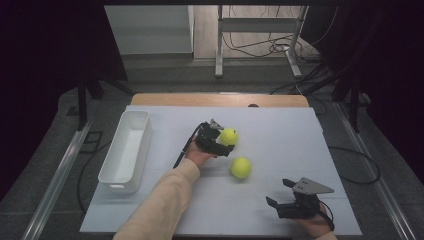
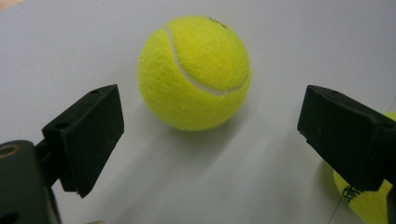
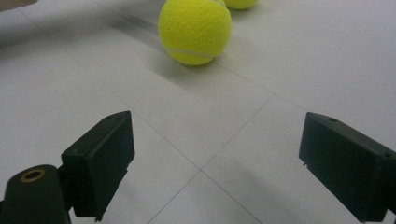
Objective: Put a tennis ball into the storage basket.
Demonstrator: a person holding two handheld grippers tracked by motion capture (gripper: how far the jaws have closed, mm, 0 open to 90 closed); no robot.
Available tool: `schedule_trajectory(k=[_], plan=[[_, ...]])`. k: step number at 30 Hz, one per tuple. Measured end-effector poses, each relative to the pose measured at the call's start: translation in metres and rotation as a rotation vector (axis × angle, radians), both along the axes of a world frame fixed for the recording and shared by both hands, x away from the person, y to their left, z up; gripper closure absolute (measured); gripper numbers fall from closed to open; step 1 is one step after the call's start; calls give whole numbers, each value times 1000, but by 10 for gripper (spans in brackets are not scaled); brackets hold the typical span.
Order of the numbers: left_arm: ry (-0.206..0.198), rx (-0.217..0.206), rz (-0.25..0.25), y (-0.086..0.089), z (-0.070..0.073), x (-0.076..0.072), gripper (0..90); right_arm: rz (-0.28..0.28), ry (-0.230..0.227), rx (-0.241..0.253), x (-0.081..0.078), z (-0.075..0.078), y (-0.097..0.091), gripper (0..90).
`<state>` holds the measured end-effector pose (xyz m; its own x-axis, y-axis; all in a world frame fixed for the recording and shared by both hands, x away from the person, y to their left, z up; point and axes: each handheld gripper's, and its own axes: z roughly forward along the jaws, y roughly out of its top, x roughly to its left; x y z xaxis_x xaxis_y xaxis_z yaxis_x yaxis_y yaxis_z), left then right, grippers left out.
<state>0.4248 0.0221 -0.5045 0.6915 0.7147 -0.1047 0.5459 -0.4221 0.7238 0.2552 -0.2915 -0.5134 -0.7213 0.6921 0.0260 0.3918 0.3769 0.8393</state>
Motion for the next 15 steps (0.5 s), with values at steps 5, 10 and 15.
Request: schedule_trajectory(k=[5,10,15], plan=[[10,-10,6,-3,-2,8,80,2,3,-8,1,0,1,107],[24,-32,16,-4,-4,13,80,0,0,-1,0,0,0,108],[46,-43,46,-7,-12,21,81,-1,1,-2,0,0,0,108]])
